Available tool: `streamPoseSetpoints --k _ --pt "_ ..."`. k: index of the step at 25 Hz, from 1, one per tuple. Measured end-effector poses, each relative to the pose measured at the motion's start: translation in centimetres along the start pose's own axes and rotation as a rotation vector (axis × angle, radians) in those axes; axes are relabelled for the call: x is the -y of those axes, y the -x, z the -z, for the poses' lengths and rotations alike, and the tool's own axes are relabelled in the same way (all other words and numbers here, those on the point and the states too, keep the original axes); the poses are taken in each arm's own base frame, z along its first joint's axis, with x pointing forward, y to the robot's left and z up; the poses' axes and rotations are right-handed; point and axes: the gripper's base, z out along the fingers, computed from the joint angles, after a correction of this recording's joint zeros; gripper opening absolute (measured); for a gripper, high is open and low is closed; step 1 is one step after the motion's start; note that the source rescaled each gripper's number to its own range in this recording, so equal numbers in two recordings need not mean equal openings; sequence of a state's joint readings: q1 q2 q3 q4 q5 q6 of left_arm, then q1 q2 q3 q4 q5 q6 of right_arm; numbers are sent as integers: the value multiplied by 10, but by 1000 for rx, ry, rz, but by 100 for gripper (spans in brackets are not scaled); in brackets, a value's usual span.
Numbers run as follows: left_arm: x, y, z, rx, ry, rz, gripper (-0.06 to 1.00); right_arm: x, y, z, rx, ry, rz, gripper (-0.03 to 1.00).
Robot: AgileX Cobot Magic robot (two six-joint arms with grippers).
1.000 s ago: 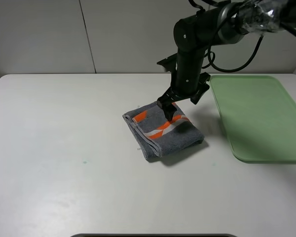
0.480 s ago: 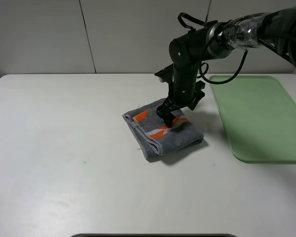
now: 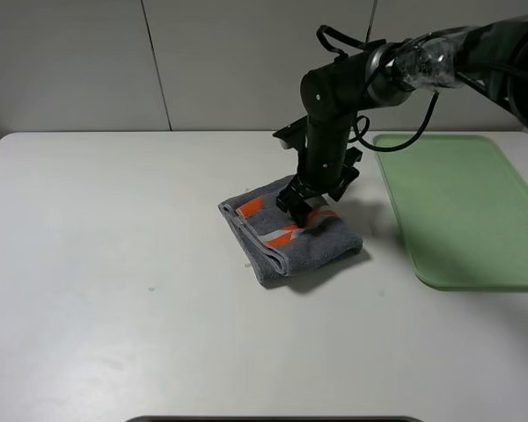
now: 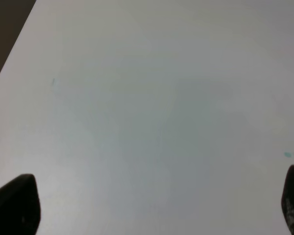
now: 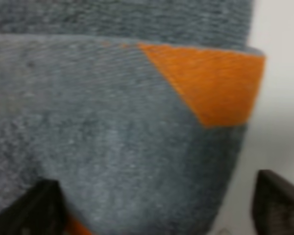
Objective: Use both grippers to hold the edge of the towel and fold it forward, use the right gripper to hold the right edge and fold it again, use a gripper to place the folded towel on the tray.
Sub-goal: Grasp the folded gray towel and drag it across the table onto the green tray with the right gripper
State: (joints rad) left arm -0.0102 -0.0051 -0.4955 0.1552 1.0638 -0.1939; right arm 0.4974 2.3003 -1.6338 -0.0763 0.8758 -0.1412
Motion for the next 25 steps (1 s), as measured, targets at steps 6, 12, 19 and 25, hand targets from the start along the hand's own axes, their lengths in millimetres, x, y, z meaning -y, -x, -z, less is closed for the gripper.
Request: streamPoseSetpoints --k 6,12,19,25 --pt "0 0 0 0 0 0 100 -4 1 0 12 20 -13 29" --pt "0 0 0 0 0 0 100 -3 2 0 13 16 -12 17" --pt "0 0 0 0 0 0 100 -2 2 4 19 -10 1 17" --pt "0 0 0 0 0 0 100 8 1 17 29 -98 14 17"
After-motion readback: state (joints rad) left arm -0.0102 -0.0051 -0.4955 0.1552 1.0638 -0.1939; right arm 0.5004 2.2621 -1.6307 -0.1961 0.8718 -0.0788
